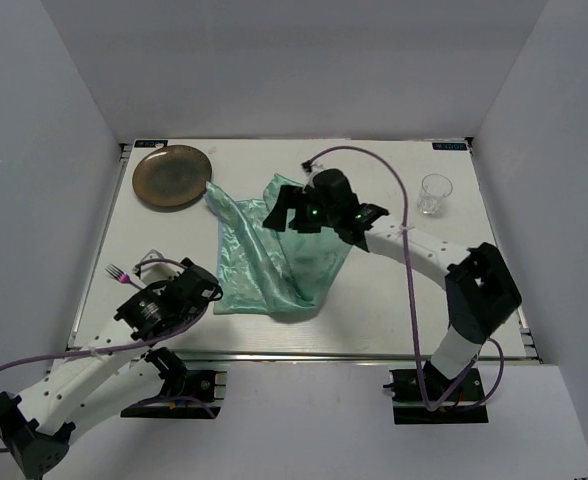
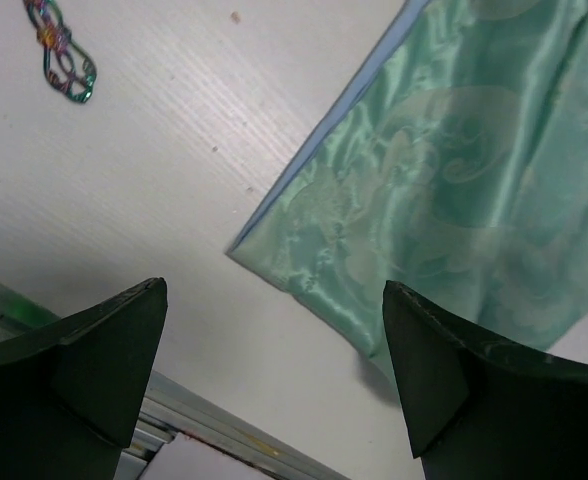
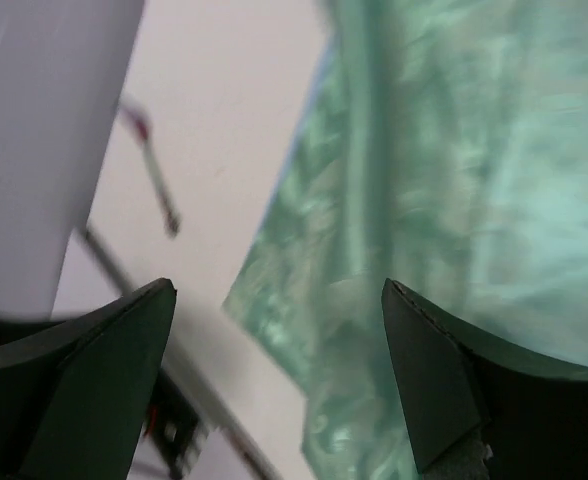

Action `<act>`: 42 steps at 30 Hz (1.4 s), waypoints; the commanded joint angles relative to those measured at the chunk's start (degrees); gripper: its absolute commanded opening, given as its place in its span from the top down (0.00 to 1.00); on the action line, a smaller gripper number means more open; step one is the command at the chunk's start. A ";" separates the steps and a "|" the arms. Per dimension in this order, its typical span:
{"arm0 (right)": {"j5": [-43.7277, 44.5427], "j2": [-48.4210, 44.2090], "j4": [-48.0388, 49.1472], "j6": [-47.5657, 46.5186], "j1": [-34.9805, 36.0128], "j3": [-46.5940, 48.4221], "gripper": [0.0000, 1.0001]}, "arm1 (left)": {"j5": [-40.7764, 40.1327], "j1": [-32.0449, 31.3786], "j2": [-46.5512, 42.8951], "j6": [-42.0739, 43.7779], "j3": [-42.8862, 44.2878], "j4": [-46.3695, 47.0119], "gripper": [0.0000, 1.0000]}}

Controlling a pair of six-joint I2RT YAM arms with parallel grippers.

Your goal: Set the dinner table for one person

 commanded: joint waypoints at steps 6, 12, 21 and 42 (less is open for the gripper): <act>23.16 -7.56 -10.56 3.48 -9.04 -9.24 0.11 | 6.04 0.27 6.92 -8.16 -6.52 4.66 0.02; 20.09 -11.97 -5.55 2.43 -12.74 -17.07 0.11 | 8.34 0.27 11.49 -9.66 -11.00 13.71 0.05; 12.18 -15.05 -0.37 1.02 -19.41 -24.02 0.11 | 4.21 0.27 18.34 -12.56 -13.90 22.41 0.19; 3.38 1.54 0.71 -2.67 -30.14 -17.80 0.15 | 3.59 0.80 21.97 -16.25 -15.66 21.20 1.00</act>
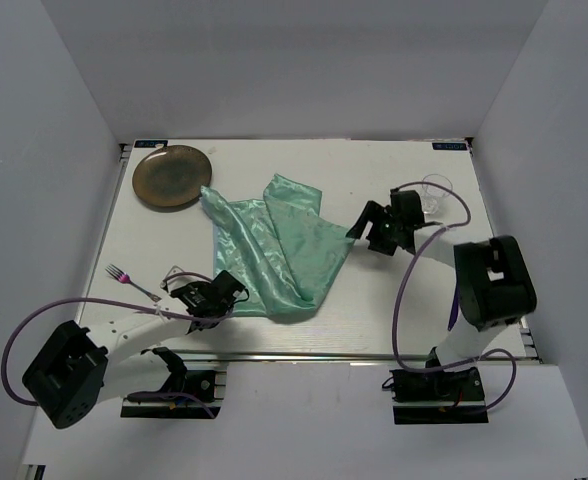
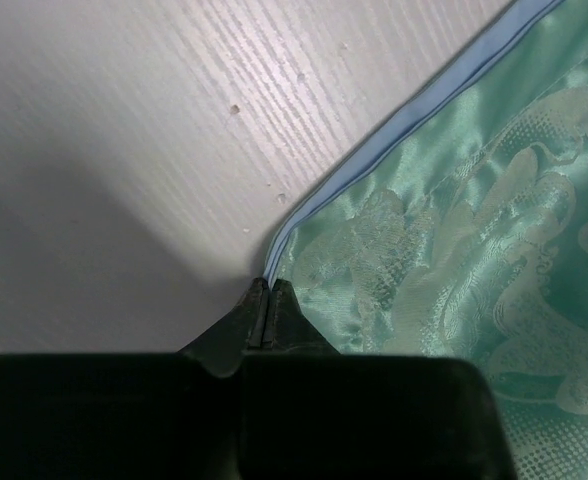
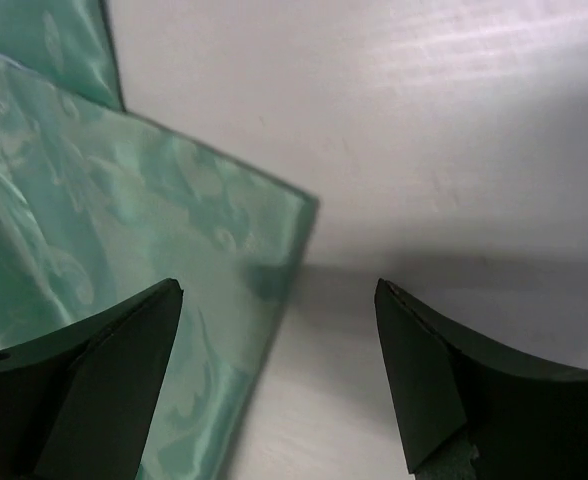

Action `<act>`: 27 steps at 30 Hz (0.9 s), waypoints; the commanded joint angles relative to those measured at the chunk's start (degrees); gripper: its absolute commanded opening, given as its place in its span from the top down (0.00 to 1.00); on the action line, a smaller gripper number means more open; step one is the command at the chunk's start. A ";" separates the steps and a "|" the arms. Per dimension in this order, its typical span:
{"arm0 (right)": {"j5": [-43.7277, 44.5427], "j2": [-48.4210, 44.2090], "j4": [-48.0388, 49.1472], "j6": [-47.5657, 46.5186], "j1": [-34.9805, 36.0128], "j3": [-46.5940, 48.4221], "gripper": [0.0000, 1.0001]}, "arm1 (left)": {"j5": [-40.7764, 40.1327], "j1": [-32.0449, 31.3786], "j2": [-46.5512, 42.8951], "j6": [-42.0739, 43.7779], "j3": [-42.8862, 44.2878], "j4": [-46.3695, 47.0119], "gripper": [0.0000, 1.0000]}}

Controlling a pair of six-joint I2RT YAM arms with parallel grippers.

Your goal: Set the dinner table for one person

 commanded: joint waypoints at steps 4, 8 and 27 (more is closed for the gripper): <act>2.91 10.21 -4.64 -1.49 0.09 10.26 0.26 | -0.34 0.12 -5.03 -0.88 -0.71 -5.76 1.00; 5.11 13.30 -5.79 -0.35 0.35 12.02 0.46 | -1.40 -0.40 -7.31 -0.62 -0.27 -6.73 1.00; -0.07 5.59 -0.09 0.80 0.18 6.31 1.00 | -1.75 -0.41 -6.53 6.22 3.94 -4.19 1.00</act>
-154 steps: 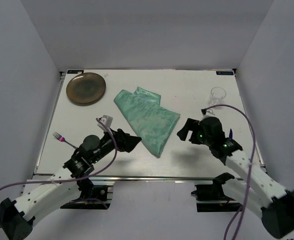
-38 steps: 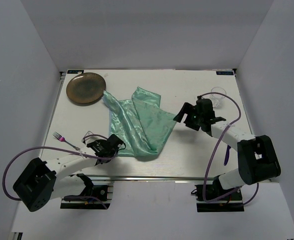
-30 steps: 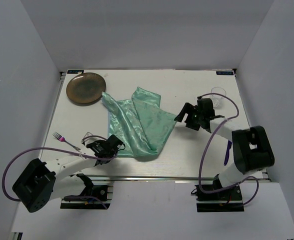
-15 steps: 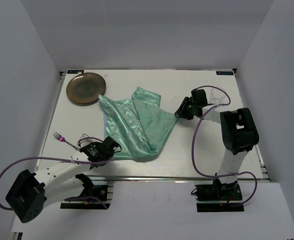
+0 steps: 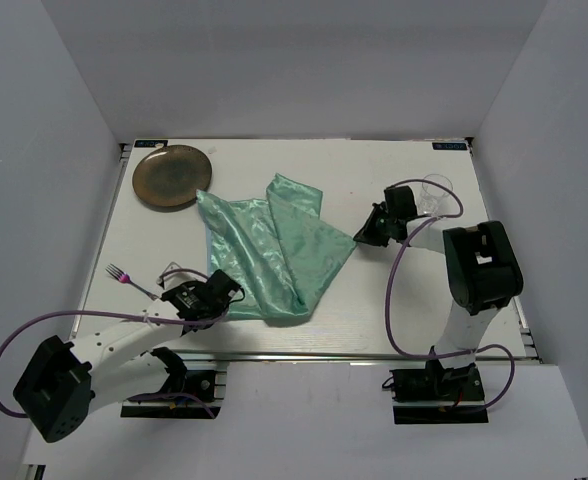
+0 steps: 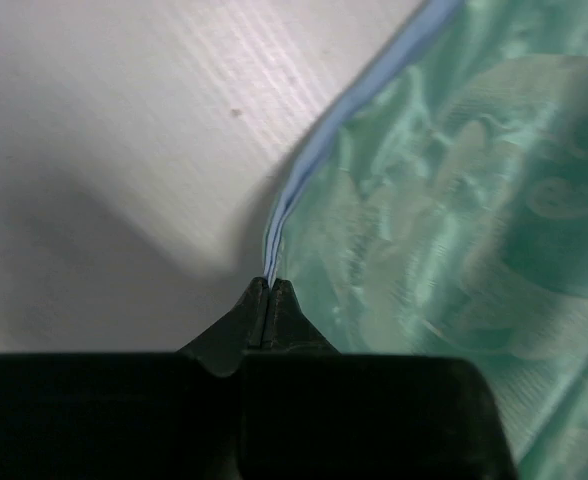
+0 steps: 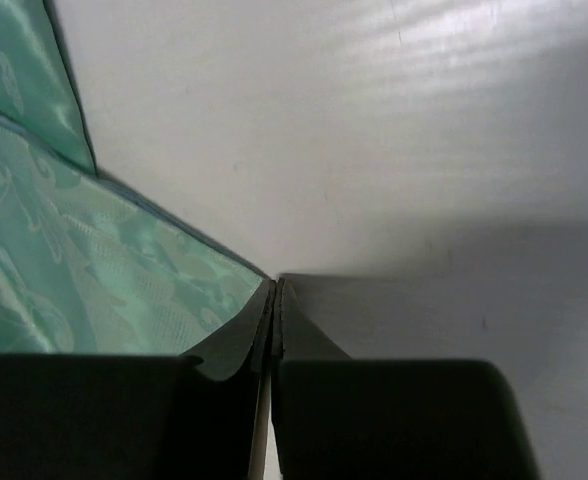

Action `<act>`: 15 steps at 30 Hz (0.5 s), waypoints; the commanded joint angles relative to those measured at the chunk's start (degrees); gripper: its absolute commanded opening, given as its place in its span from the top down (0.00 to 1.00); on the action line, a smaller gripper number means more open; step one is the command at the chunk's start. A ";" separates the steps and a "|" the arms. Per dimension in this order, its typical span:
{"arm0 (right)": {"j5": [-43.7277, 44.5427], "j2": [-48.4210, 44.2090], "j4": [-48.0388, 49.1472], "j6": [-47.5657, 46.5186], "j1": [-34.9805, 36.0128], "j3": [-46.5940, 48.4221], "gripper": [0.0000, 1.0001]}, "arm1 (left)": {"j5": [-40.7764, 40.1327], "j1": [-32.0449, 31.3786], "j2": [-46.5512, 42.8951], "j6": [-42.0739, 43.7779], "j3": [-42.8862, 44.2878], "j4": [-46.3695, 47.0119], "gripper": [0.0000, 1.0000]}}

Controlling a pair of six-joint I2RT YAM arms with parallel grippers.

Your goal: Set the dinner table for one person

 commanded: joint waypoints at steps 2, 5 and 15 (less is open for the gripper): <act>-1.49 -9.79 -0.91 -0.71 0.13 -2.31 1.00 | -2.71 -0.30 -0.49 8.60 6.91 3.16 1.00; -0.44 -18.82 -4.85 -1.68 0.13 -0.73 1.00 | -4.82 0.22 -0.41 16.68 15.42 3.25 1.00; 9.04 -42.16 -26.66 -6.07 -0.04 24.19 1.00 | -17.30 0.23 7.15 33.40 62.09 -3.34 1.00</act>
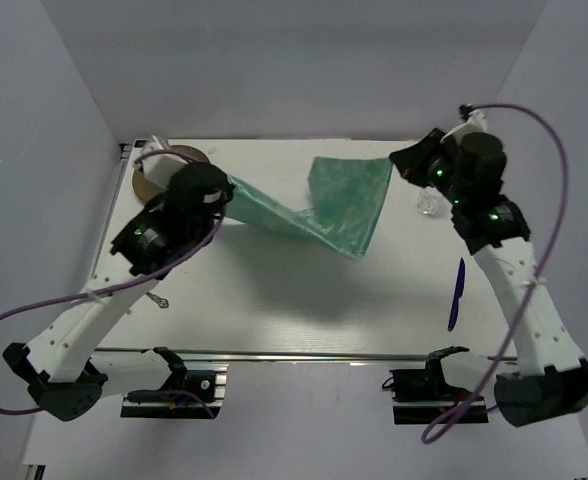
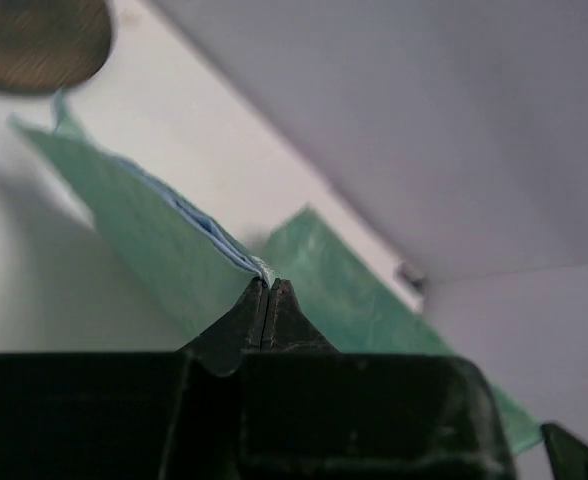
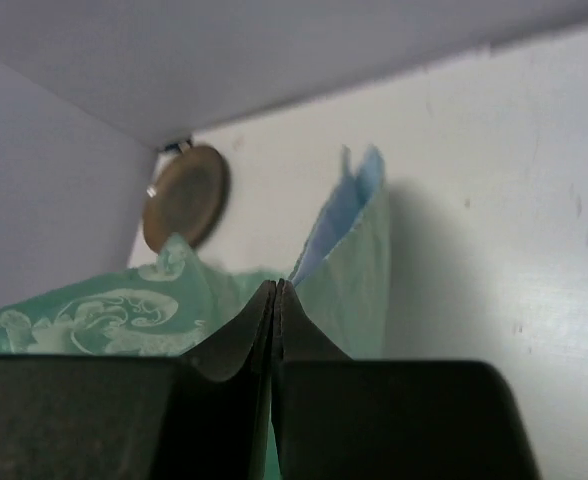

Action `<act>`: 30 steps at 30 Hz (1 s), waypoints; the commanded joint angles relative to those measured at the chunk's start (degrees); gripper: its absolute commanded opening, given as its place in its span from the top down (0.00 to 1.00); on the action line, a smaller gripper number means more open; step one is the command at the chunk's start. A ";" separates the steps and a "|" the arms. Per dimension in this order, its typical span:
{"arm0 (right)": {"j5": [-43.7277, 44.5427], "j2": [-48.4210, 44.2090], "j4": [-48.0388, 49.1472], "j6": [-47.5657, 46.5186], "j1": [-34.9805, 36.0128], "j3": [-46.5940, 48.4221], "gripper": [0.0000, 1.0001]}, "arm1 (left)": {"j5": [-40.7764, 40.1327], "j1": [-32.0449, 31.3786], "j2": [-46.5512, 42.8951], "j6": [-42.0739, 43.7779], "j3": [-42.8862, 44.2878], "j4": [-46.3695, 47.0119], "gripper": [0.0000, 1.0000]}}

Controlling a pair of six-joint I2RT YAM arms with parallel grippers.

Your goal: Set the dinner table for one person

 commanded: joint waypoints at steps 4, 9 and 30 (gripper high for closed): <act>8.68 -3.02 -16.77 -4.22 -0.41 21.70 1.00 | -8.11 0.20 -1.11 4.84 14.69 0.51 1.00; 11.58 4.09 -23.56 -5.10 -0.68 34.54 1.00 | -9.52 0.20 0.20 4.84 16.62 3.77 1.00; -7.74 24.50 -19.26 -6.42 -13.41 52.60 1.00 | -8.91 10.57 9.01 20.49 11.12 37.50 1.00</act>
